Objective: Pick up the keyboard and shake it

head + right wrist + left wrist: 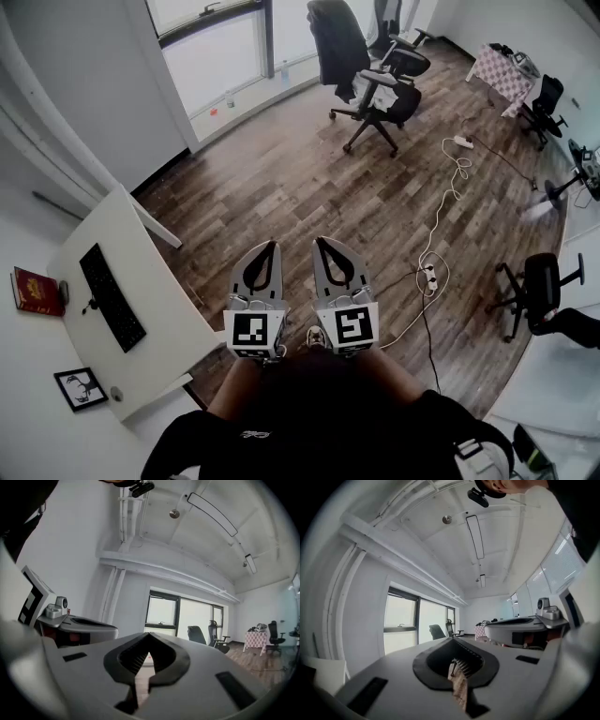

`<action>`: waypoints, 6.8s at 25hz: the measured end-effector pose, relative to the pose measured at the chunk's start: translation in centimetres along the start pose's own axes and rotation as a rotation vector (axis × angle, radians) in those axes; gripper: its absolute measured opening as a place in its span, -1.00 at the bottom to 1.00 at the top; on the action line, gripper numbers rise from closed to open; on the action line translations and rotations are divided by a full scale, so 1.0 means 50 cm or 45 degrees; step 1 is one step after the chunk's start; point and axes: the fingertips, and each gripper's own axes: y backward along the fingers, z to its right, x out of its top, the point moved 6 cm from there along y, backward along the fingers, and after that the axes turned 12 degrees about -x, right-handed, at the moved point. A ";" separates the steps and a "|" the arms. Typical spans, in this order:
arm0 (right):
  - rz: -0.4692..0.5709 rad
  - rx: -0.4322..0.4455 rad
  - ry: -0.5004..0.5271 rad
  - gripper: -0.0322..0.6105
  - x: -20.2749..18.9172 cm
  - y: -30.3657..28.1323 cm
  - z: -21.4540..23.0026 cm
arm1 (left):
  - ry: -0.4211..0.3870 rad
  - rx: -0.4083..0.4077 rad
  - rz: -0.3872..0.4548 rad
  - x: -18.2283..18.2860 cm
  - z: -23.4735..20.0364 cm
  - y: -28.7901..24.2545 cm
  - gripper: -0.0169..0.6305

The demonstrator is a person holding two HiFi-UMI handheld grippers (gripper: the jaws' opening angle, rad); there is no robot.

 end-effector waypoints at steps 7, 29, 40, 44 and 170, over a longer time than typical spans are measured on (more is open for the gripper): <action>0.003 0.082 0.084 -0.83 -0.024 -0.030 0.079 | 0.076 0.080 0.032 -0.036 0.031 -0.079 -0.94; -0.102 0.568 0.113 -0.83 -0.125 -0.353 -0.064 | 0.154 0.355 -0.031 -0.105 -0.255 -0.186 -0.94; -0.097 0.617 0.112 -0.83 -0.095 -0.662 -0.161 | 0.108 0.321 -0.064 -0.084 -0.543 -0.267 -0.94; -0.064 0.810 0.182 -0.83 -0.079 -0.727 -0.244 | 0.149 0.487 -0.071 -0.086 -0.631 -0.230 -0.94; 1.333 3.003 2.020 -0.14 -0.335 -0.495 -1.624 | 1.274 1.476 -1.779 -0.589 -0.837 0.751 0.19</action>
